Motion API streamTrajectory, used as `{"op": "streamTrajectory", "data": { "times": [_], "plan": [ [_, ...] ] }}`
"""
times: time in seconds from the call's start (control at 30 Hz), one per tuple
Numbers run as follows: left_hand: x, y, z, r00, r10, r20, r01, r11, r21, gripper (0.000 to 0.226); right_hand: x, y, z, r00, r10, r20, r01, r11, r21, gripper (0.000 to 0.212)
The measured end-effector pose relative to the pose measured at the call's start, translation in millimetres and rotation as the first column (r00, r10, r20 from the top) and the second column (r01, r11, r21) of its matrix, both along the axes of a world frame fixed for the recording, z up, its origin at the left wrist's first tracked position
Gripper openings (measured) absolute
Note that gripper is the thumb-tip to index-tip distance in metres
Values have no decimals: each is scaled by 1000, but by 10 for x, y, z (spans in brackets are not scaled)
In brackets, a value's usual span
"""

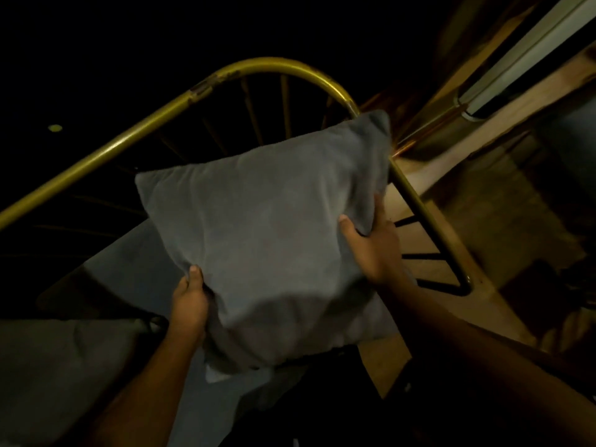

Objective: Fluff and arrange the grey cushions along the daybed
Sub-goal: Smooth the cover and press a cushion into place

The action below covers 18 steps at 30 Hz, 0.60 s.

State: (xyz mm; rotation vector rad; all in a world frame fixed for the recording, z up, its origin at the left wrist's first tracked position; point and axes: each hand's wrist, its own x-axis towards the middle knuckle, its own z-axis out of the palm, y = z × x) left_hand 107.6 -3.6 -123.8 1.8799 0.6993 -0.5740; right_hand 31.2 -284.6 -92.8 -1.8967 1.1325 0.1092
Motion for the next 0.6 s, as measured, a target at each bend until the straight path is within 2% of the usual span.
{"op": "streamTrajectory", "data": {
  "times": [0.1,0.17,0.2,0.27,0.3,0.37,0.43,0.53,0.6],
  "plan": [
    [-371,64,-178,992,45,-114,-45,999,5,46,55,-34,-77,970,186,-156,-190,982,-11,93],
    [-527,13,-236,987,40,-154,-33,998,46,47,125,-96,-153,935,235,-264,-252,967,-30,93],
    [-602,-22,-280,986,24,-163,-13,998,64,53,150,-128,-193,920,249,-302,-280,958,-62,92],
    [-747,29,-622,982,0,-189,20,995,100,86,141,-179,-274,902,291,-319,-342,933,-114,91],
    [-781,-3,-682,971,-37,-237,54,996,66,95,110,-196,-318,890,326,-318,-377,919,-114,90],
    [-789,-66,-758,953,-110,-281,110,994,-16,78,8,-191,-411,848,399,-348,-448,891,-71,86],
    [-706,-234,-488,960,-106,-259,102,994,-26,65,-123,-142,-493,831,410,-377,-456,889,-38,87],
    [-597,-165,-458,952,-45,-304,52,999,16,88,-268,-52,-589,862,313,-398,-350,936,-22,97],
    [-577,-154,-462,923,-42,-381,38,999,-19,76,-319,-15,-629,852,285,-439,-319,948,-3,100]
  ]
}}
